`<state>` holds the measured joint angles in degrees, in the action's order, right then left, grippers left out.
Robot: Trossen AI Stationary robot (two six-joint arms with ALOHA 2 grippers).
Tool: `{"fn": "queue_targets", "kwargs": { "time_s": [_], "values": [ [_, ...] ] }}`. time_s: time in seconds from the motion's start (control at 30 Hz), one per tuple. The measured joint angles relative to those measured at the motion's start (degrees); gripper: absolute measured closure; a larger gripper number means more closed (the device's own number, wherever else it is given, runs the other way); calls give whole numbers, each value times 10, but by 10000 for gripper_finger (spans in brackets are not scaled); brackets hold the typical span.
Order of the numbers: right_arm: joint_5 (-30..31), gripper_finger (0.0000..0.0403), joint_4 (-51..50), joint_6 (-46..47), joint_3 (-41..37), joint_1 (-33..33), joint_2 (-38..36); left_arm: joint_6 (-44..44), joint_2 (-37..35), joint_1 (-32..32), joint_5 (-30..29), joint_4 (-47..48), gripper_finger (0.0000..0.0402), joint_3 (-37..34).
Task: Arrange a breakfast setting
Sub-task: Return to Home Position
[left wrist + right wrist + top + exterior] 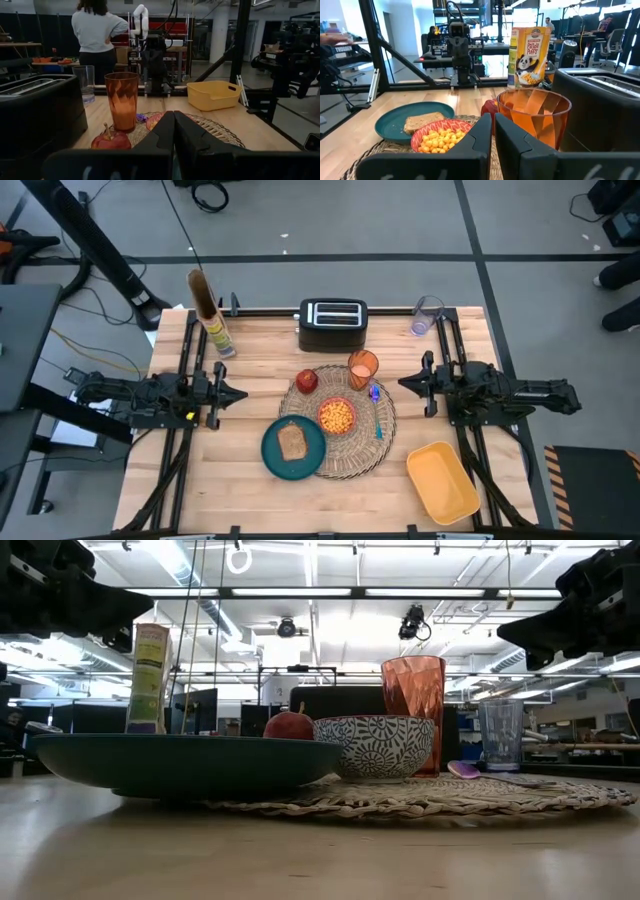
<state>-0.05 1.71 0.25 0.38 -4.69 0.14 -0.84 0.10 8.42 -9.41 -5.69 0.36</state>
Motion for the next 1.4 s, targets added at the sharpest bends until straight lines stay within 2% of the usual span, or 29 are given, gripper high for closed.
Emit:
{"fn": "queue_targets", "kwargs": {
  "time_s": [0.17, 0.33, 0.47, 1.4],
  "values": [
    [0, 373, -1, 0, 0, 0, 0, 0, 0, 0, 0, 8, 390, 0],
    [0, 373, -1, 0, 0, 0, 0, 0, -1, -37, -1, 4, 390, 0],
    [2, 373, -1, 0, 0, 0, 0, 0, 0, -41, -1, -3, 390, 0],
    [4, 373, 1, 0, 0, 0, 0, 0, 6, -41, -2, -1, 390, 0]
  ]
}}
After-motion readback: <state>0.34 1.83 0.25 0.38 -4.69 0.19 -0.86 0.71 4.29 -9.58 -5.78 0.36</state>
